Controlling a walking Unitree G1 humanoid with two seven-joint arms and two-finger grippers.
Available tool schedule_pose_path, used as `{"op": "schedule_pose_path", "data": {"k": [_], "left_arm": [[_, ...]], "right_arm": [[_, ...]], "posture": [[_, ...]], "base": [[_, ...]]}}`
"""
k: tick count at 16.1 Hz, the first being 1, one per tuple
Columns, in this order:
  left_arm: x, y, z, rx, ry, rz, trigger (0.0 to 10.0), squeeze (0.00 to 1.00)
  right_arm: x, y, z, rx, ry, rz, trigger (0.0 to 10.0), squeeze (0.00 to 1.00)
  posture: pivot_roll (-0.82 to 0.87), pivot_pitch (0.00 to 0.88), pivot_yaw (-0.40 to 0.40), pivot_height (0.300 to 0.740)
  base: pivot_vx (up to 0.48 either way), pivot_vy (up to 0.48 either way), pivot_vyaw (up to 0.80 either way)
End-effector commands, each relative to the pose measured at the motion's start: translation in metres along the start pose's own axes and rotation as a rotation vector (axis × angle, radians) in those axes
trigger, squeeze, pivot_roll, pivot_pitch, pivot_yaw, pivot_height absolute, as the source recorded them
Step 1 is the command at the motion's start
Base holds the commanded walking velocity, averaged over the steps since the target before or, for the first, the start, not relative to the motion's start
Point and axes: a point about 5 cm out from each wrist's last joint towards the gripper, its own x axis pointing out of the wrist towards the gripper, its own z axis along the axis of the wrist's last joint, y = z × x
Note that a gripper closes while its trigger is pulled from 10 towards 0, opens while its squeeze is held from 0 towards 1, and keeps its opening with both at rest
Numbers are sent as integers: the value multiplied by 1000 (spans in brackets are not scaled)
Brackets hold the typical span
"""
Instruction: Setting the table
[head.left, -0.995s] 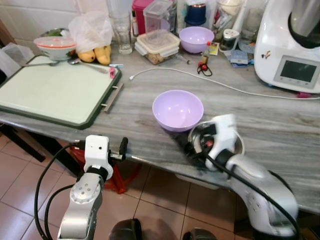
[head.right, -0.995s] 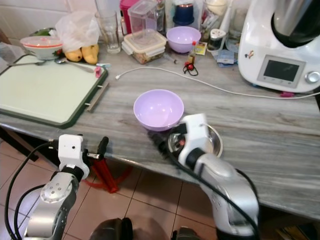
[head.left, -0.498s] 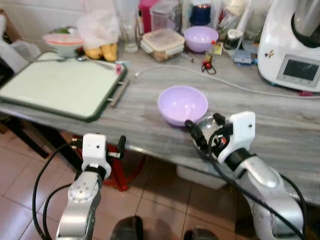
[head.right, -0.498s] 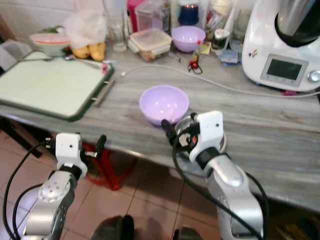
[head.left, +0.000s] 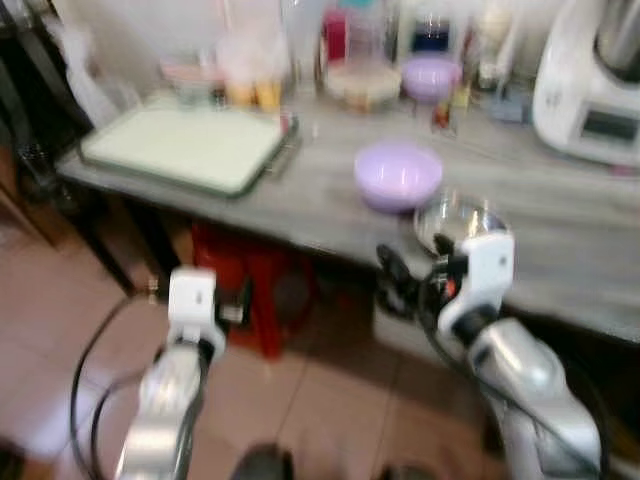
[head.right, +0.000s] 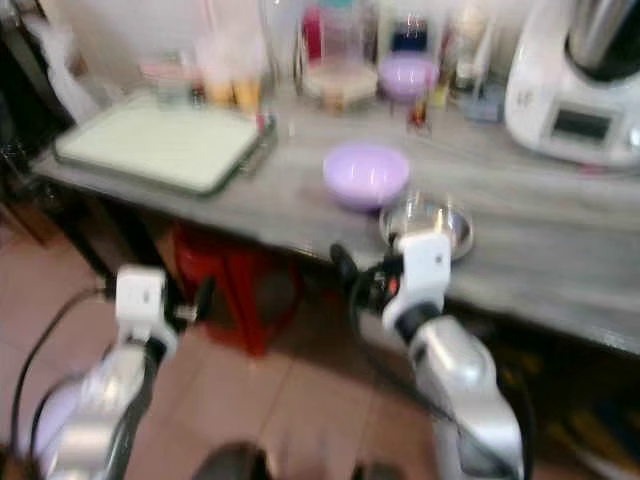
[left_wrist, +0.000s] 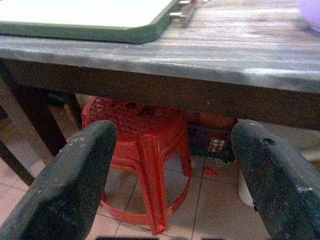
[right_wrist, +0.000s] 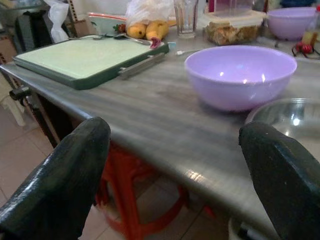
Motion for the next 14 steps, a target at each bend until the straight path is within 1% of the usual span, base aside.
{"op": "schedule_pose_path", "data": {"k": [1, 3, 6, 12, 14], "left_arm": [[0, 0, 2, -2, -10, 2, 10000, 0], [1, -2, 3, -7, -11, -1, 10000, 0], [3, -5, 4, -12, -16, -7, 10000, 0], [3, -5, 4, -13, -17, -4, 10000, 0], [2, -7, 5, -30, -28, -19, 10000, 0]], "right_arm": [[0, -1, 3, -8, -20, -8, 10000, 0], [2, -2, 1, -2, -24, -26, 10000, 0], [6, -2, 2, 0, -34, -25, 10000, 0], [6, -5, 0, 0, -25, -21, 10000, 0], [5, -6, -1, -12, -28, -32, 10000, 0]], "posture": [[-19, 15, 50, 740], [-23, 17, 51, 740], [-27, 19, 50, 740], [-26, 22, 46, 740], [-24, 21, 46, 740]], "base": [[-319, 0, 0], [-321, 0, 0], [-316, 0, -633], [-299, 0, -741], [0, 0, 0]]}}
